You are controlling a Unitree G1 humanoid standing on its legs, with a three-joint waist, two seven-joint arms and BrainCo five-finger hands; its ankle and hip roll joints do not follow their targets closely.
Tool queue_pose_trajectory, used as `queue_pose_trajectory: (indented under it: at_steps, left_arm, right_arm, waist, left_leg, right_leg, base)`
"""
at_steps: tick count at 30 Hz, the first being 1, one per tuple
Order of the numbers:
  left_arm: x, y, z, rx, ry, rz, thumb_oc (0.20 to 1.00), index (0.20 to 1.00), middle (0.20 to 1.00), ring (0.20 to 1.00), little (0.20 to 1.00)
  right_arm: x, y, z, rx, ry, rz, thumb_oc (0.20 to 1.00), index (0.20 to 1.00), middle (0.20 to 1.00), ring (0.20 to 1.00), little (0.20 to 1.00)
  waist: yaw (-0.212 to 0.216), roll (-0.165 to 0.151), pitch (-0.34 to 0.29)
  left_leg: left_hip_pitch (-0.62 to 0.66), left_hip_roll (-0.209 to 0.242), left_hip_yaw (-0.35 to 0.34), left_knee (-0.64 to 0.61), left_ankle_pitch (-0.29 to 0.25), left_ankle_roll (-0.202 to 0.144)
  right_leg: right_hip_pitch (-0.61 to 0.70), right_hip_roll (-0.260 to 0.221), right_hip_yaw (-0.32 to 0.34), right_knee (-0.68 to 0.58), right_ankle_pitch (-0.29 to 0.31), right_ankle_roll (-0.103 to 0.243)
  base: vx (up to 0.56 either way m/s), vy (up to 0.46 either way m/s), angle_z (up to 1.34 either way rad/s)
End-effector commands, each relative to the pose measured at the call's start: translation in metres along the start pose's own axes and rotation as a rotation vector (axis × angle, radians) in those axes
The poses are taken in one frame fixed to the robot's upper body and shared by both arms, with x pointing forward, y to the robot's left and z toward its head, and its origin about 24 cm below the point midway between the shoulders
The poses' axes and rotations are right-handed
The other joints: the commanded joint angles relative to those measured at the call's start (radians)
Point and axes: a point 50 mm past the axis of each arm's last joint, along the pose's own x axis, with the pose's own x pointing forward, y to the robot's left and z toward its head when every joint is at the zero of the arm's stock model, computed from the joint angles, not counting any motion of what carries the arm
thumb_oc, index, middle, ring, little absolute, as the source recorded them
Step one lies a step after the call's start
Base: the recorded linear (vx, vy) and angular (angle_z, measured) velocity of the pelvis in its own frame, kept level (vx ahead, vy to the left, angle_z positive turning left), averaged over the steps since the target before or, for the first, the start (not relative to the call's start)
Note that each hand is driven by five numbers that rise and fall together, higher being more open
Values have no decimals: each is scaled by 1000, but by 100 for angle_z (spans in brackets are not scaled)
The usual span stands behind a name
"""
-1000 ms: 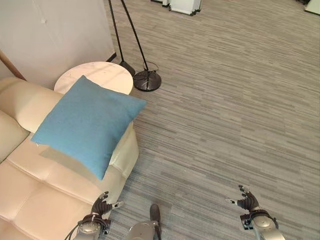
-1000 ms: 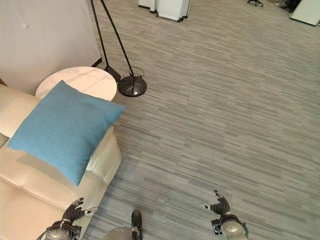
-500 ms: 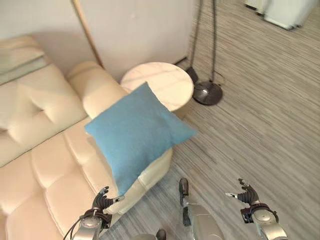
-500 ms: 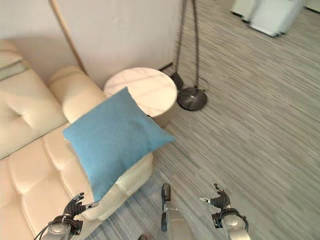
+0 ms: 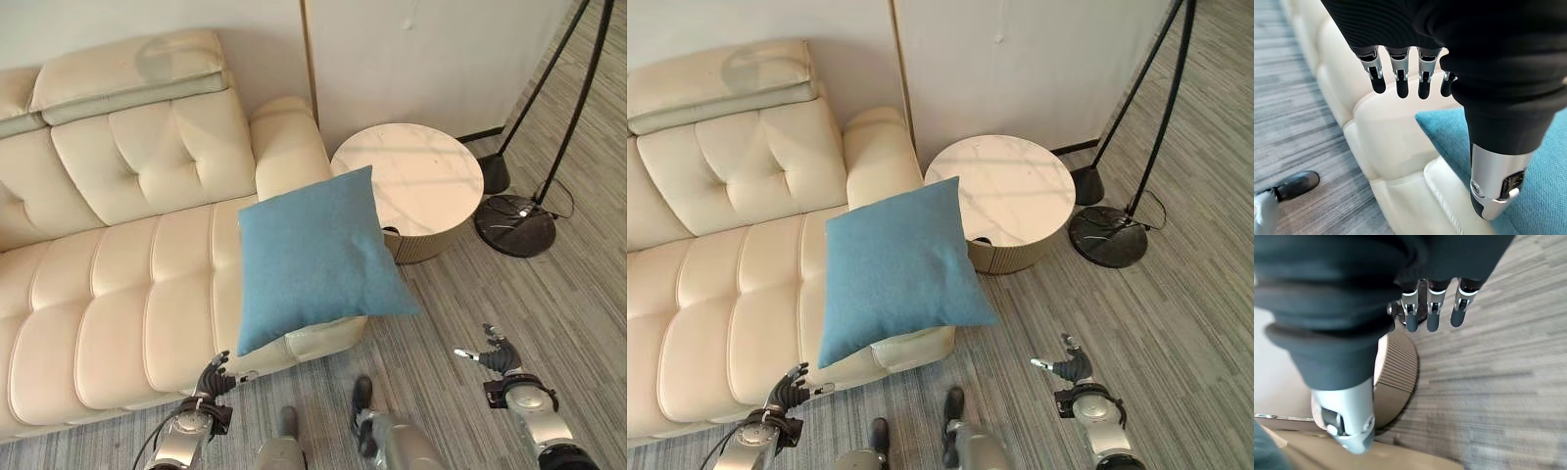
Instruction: Pick up all the scattered cushions and arrange them neatly on the sofa.
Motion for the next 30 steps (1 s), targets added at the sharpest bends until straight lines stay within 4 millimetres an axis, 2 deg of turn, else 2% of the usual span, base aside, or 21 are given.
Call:
queue_pose_trajectory:
  at_steps: [1, 7, 12, 14, 15, 16, 18, 19, 21, 23, 24, 25, 26, 27, 30]
  left_arm:
    - [-3, 23, 2, -62, -41, 75, 1000, 1000, 1000, 1000, 1000]
    - [-3, 38, 12, -80, -79, 115, 1000, 1000, 1000, 1000, 1000]
    - [0, 53, 22, -116, -107, 169, 1000, 1000, 1000, 1000, 1000]
    - [2, 60, 26, -127, -113, 196, 1000, 1000, 1000, 1000, 1000]
    - [3, 65, 30, -128, -120, 214, 1000, 1000, 1000, 1000, 1000]
    - [3, 65, 30, -128, -121, 215, 1000, 1000, 1000, 1000, 1000]
    - [7, 68, 37, -133, -127, 225, 1000, 1000, 1000, 1000, 1000]
    - [13, 65, 47, -123, -138, 217, 1000, 1000, 1000, 1000, 1000]
    - [16, 64, 53, -123, -150, 211, 1000, 1000, 1000, 1000, 1000]
    - [23, 58, 67, -125, -168, 199, 1000, 1000, 1000, 1000, 1000]
    - [30, 50, 83, -145, -187, 186, 1000, 1000, 1000, 1000, 1000]
    - [30, 51, 83, -145, -187, 186, 1000, 1000, 1000, 1000, 1000]
    - [37, 49, 107, -143, -225, 194, 1000, 1000, 1000, 1000, 1000]
    - [37, 49, 107, -143, -226, 194, 1000, 1000, 1000, 1000, 1000]
    - [45, 43, 147, -94, -287, 184, 1000, 1000, 1000, 1000, 1000]
  right_arm:
    - [-5, -29, 7, -84, -75, -71, 1000, 1000, 1000, 1000, 1000]
    - [-3, -36, 23, -14, -130, -77, 1000, 1000, 1000, 1000, 1000]
    - [3, -37, 50, 68, -214, -56, 1000, 1000, 1000, 1000, 1000]
    - [6, -31, 66, 100, -261, -30, 1000, 1000, 1000, 1000, 1000]
    - [9, -26, 81, 124, -299, 0, 1000, 1000, 1000, 1000, 1000]
    - [9, -26, 81, 125, -300, 1, 1000, 1000, 1000, 1000, 1000]
    - [11, -15, 98, 146, -343, 50, 1000, 1000, 1000, 1000, 1000]
    - [16, -5, 117, 144, -382, 93, 1000, 1000, 1000, 1000, 1000]
    - [18, -1, 125, 142, -394, 108, 1000, 1000, 1000, 1000, 1000]
    - [22, 13, 145, 141, -421, 149, 1000, 1000, 1000, 1000, 1000]
    - [25, 26, 166, 141, -456, 182, 1000, 1000, 1000, 1000, 1000]
    - [25, 26, 167, 141, -456, 182, 1000, 1000, 1000, 1000, 1000]
    - [30, 35, 191, 141, -481, 190, 1000, 1000, 1000, 1000, 1000]
    - [30, 35, 191, 141, -481, 190, 1000, 1000, 1000, 1000, 1000]
    - [35, 39, 226, 148, -508, 176, 1000, 1000, 1000, 1000, 1000]
  waist:
    - [-32, 1, -79]
    - [-20, -19, -86]
    - [-5, -35, -98]
    - [3, -40, -100]
    - [10, -41, -103]
    - [9, -41, -103]
    - [15, -41, -99]
    - [21, -40, -89]
    - [23, -40, -85]
    - [27, -39, -68]
    - [30, -40, -46]
    - [30, -40, -46]
    - [32, -43, -20]
    - [32, -43, -20]
    - [32, -45, 13]
  left_leg:
    - [-24, -17, -7, -19, 67, -23]
    - [20, -28, 23, -28, 49, -12]
    - [45, -35, 34, -55, 42, -10]
    - [52, -38, 34, -69, 43, -10]
    - [53, -40, 33, -82, 46, -12]
    - [54, -40, 33, -83, 46, -12]
    - [52, -43, 29, -93, 49, -12]
    - [47, -46, 24, -103, 55, -13]
    - [33, -47, 22, -106, 61, -14]
    - [6, -46, 15, -114, 72, -15]
    - [-27, -46, 7, -121, 84, -17]
    - [-27, -46, 7, -121, 84, -17]
    - [-78, -46, -3, -124, 102, -18]
    - [-79, -46, -3, -124, 102, -18]
    - [-135, -46, -13, -133, 133, -25]
  right_leg:
    - [186, -92, -5, -124, -16, 154]
    - [201, -97, 20, -115, -17, 157]
    - [213, -97, 25, -139, -9, 166]
    - [216, -98, 25, -150, -4, 170]
    - [215, -99, 24, -160, 0, 173]
    - [216, -99, 24, -160, 0, 173]
    - [212, -100, 22, -167, 4, 176]
    - [205, -101, 21, -172, 9, 179]
    - [191, -102, 21, -175, 14, 179]
    - [162, -102, 23, -175, 23, 180]
    - [124, -101, 27, -172, 32, 181]
    - [123, -101, 27, -172, 32, 181]
    - [69, -99, 36, -165, 46, 181]
    - [68, -99, 36, -164, 46, 181]
    - [7, -97, 41, -156, 67, 180]
  base:
    - [170, 126, -35]
    - [100, 80, -31]
    - [89, 46, -17]
    - [74, 43, -2]
    - [62, 41, 1]
    - [58, 38, 1]
    - [9, 21, 3]
    - [-21, 35, 5]
    - [-36, 17, 5]
    - [-108, 10, 11]
    - [-128, 5, 10]
    - [-194, 9, 10]
    - [-110, 5, 7]
    - [-163, 9, 6]
    - [-90, 23, 4]
